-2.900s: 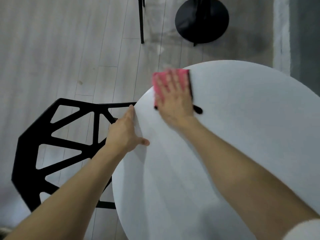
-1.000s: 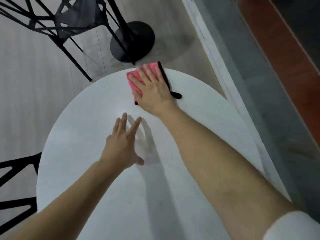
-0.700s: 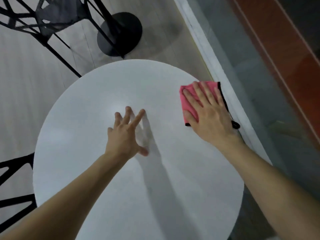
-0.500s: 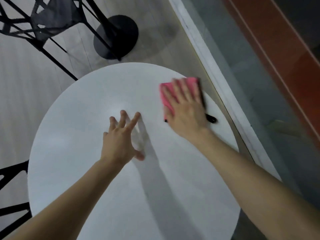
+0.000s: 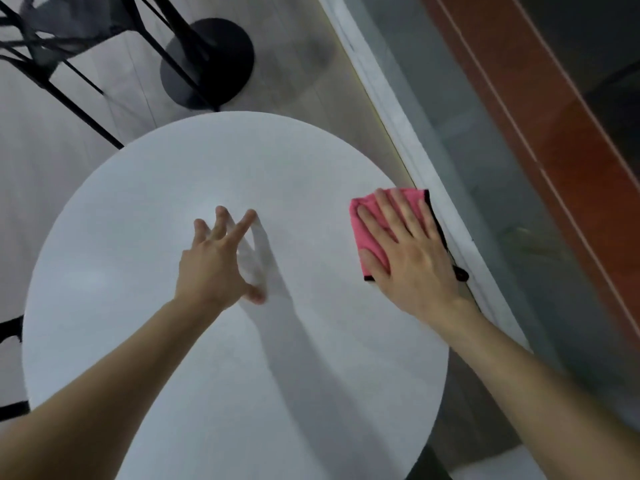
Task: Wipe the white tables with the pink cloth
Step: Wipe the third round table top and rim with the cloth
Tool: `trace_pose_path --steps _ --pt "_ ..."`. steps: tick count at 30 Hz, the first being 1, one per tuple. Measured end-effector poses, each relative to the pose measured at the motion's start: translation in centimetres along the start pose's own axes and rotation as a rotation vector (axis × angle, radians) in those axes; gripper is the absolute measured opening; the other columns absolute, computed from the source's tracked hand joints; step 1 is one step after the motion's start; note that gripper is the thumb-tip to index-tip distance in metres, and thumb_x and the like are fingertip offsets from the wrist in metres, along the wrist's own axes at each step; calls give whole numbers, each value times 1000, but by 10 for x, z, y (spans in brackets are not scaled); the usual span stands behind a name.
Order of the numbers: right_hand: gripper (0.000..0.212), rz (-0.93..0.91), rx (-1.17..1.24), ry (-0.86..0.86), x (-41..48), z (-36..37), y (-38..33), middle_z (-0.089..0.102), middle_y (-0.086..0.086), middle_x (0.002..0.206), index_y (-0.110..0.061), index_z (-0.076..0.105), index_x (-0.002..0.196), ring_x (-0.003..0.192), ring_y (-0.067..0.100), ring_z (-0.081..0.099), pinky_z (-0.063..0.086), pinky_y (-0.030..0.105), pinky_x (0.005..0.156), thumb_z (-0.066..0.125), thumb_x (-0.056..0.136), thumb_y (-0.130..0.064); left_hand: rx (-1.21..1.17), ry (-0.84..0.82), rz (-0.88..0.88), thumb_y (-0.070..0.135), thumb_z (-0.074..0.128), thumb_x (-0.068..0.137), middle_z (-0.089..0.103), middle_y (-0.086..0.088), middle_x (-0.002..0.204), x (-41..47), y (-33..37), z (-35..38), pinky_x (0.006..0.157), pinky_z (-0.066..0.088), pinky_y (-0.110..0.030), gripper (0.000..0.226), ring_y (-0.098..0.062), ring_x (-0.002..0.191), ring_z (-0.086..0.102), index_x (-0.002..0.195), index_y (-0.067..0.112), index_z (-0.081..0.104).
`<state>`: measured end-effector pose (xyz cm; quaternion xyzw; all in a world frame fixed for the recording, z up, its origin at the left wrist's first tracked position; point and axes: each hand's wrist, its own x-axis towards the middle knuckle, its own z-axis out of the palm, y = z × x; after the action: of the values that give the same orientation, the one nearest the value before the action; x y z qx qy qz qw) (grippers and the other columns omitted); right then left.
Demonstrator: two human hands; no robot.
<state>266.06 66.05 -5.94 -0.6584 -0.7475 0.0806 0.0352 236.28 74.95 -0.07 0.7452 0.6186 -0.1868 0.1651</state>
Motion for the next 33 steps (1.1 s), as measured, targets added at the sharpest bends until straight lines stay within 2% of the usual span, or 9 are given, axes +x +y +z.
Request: trace_pose_path --steps 3,7,10,12,17,24,28,31,33 --pt "68 39 -6 -8 -23 1 -3 7 7 181 -25 15 173 168 29 3 11 61 133 33 114 -52 -9 8 0 56 108 32 15 2 172 2 -2 2 80 59 -54 165 -37 144 30 167 50 13" --pt "65 -28 -37 45 90 7 -25 17 10 180 -26 24 172 167 31 13 9 61 132 28 112 -53 -4 10 11 56 108 32 20 1 170 6 -4 3 81 59 -56 161 -37 141 33 164 52 15" --pt "71 -71 -36 4 170 4 -52 12 9 181 -29 16 173 168 31 8 4 60 133 17 109 -58 13 4 18 57 108 31 24 0 165 8 -7 7 75 57 -51 161 -39 136 38 164 50 17" --pt "72 -81 -49 1 182 7 -59 9 8 181 -29 11 174 168 31 6 3 59 134 13 109 -59 26 7 27 57 108 31 25 -1 166 9 -9 8 72 52 -45 162 -40 136 38 165 50 17" --pt "66 -71 -5 91 102 21 -40 15 6 181 -29 18 173 168 28 11 7 58 133 20 113 -55 40 -7 39 58 108 32 28 -1 164 10 -9 5 76 58 -51 157 -41 138 40 161 54 19" --pt "67 183 2 113 -49 35 -61 13 5 181 -26 19 173 168 25 8 11 58 133 28 113 -54 -12 -31 33 61 108 35 40 -2 149 4 -1 -7 88 58 -62 149 -43 135 43 158 50 25" --pt "68 332 -29 123 -132 49 -114 8 4 182 -28 13 174 168 24 3 11 57 133 27 113 -56 -158 100 112 59 98 67 45 -3 165 -47 -19 14 115 48 -56 119 -35 149 45 166 32 36" --pt "71 445 -37 92 -177 55 -188 4 8 182 -25 7 174 168 28 -1 9 59 133 26 113 -56 -225 94 184 50 91 82 42 -4 169 -126 -54 49 118 46 -53 103 -32 151 45 166 28 37" --pt "72 392 -6 75 -189 59 -260 6 13 181 -22 10 174 168 32 1 7 62 132 30 113 -54 -195 86 198 46 90 86 40 -5 170 -169 -95 69 120 45 -52 97 -31 153 44 166 26 38"
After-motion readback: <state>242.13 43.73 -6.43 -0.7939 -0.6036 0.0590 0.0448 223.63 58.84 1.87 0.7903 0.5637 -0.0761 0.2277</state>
